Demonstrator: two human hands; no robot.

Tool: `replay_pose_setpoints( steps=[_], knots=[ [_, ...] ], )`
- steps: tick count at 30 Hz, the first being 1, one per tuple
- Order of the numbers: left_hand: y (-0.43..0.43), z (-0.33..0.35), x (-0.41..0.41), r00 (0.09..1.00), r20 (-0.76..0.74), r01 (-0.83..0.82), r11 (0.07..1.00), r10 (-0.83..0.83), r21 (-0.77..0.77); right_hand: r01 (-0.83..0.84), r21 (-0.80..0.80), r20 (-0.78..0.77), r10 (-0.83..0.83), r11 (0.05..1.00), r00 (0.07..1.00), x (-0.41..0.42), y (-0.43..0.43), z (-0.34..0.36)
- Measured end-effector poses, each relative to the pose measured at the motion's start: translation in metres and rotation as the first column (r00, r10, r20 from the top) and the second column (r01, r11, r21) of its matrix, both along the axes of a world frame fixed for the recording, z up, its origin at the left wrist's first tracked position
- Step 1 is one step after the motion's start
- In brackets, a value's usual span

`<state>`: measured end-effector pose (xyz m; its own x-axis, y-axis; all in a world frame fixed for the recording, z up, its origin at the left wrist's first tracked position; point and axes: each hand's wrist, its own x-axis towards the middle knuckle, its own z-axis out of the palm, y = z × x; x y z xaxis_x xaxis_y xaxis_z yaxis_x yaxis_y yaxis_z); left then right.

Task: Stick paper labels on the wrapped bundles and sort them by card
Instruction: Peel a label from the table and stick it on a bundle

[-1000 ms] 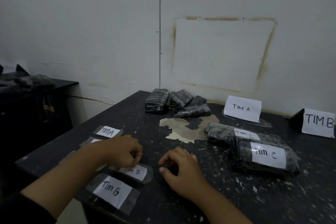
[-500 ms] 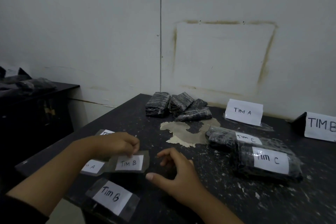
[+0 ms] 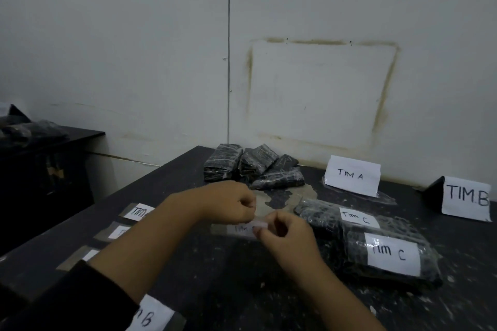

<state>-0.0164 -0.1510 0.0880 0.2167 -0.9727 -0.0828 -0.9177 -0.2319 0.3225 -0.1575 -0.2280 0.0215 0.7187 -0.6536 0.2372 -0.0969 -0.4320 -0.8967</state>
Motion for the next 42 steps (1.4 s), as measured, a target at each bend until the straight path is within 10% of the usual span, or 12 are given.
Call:
replay_pose_setpoints(
  steps=[7,14,21,26,34,42],
  knots=[
    [-0.061,-0.012,0.037,0.88,-0.262,-0.475,0.746,0.396,-0.467,0.336,0.031,0.251,-0.333,0.941,0.909,-0.008,-0.032,-0.004],
    [-0.118,-0.044,0.067,0.757,-0.382,-0.634,0.738,0.53,-0.233,0.409,0.033,0.464,-0.377,0.912,0.802,0.005,-0.022,-0.028],
    [-0.134,-0.06,0.063,0.66,-0.431,-0.748,0.488,0.615,-0.449,0.399,-0.002,0.542,-0.334,0.917,0.771,0.009,-0.022,-0.031],
    [-0.107,-0.064,0.06,0.627,-0.663,-0.779,0.296,0.409,-0.553,0.359,-0.016,0.543,-0.293,0.933,0.787,0.007,-0.023,-0.028],
    [-0.043,-0.057,0.02,0.329,-0.944,-0.927,0.186,-0.023,-0.327,0.197,-0.071,0.499,-0.136,0.978,0.856,-0.004,-0.021,-0.007],
    [-0.03,-0.047,-0.027,0.404,-0.9,-0.894,0.138,-0.167,-0.427,0.344,-0.529,0.323,-0.191,0.776,0.927,-0.04,-0.04,0.052]
  ],
)
